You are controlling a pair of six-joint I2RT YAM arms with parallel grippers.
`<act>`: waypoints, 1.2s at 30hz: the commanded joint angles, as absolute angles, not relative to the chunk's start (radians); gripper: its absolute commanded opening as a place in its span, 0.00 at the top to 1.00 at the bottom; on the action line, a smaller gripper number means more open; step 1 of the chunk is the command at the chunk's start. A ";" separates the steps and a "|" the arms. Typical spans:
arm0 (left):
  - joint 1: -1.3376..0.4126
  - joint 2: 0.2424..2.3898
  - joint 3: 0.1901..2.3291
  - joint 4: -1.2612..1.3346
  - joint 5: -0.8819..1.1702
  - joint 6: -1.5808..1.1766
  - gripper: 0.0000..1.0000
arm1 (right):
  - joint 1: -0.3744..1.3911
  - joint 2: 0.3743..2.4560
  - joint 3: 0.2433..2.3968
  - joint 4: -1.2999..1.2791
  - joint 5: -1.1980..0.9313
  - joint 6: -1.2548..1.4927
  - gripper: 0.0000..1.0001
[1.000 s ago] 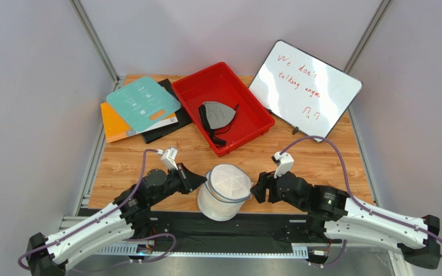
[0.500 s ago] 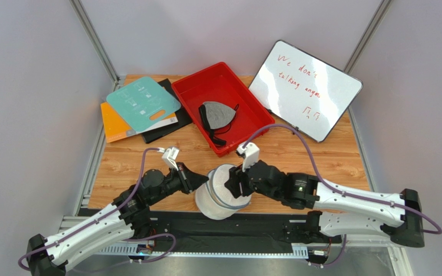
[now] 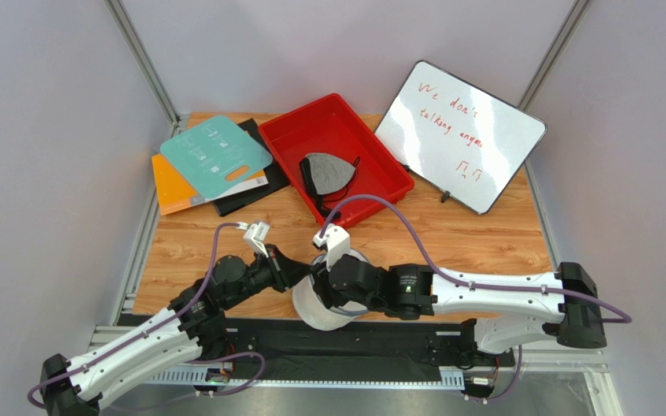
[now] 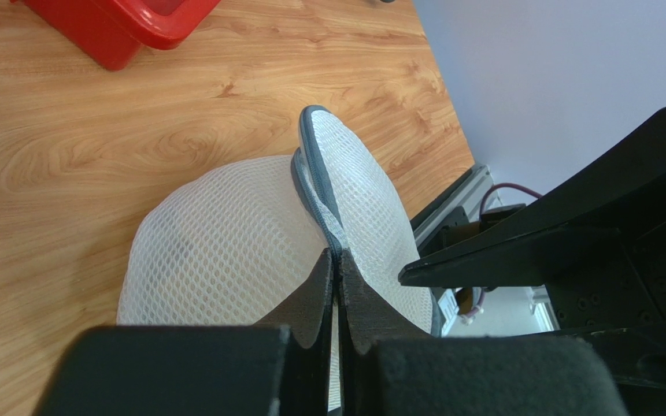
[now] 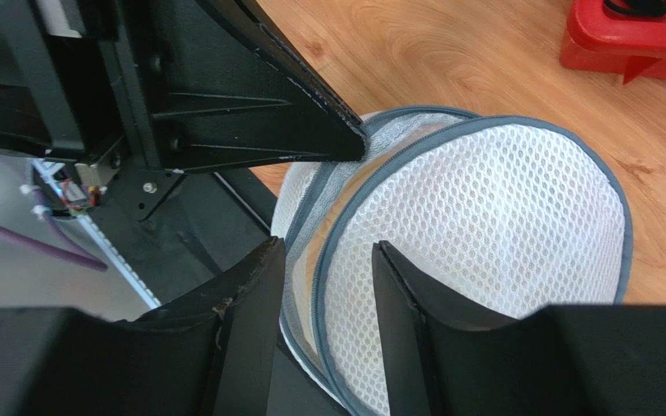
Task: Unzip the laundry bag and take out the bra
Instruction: Open the laundry bag at the center of the board.
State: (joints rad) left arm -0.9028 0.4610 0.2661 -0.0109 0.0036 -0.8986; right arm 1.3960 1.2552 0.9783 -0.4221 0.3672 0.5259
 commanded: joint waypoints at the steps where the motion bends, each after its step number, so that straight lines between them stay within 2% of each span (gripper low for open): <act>1: -0.900 0.453 0.267 0.031 0.023 -0.874 1.00 | 1.431 1.302 1.080 -0.483 0.498 0.549 0.55; 13: -0.902 0.453 0.268 0.028 0.028 -0.867 1.00 | 1.442 1.319 1.075 -0.512 0.560 0.600 0.61; 23: -0.902 0.453 0.273 0.021 0.025 -0.861 1.00 | 1.443 1.348 1.077 -0.503 0.503 0.588 0.63; 36: -0.902 0.463 0.282 0.015 0.021 -0.850 1.00 | 1.488 1.399 1.127 -0.566 0.529 0.575 0.66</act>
State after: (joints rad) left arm -0.9028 0.4641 0.2661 -0.0177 0.0185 -0.8719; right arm 1.4651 1.3781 1.0695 -0.5484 0.4999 0.5755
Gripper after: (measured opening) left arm 0.006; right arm 0.338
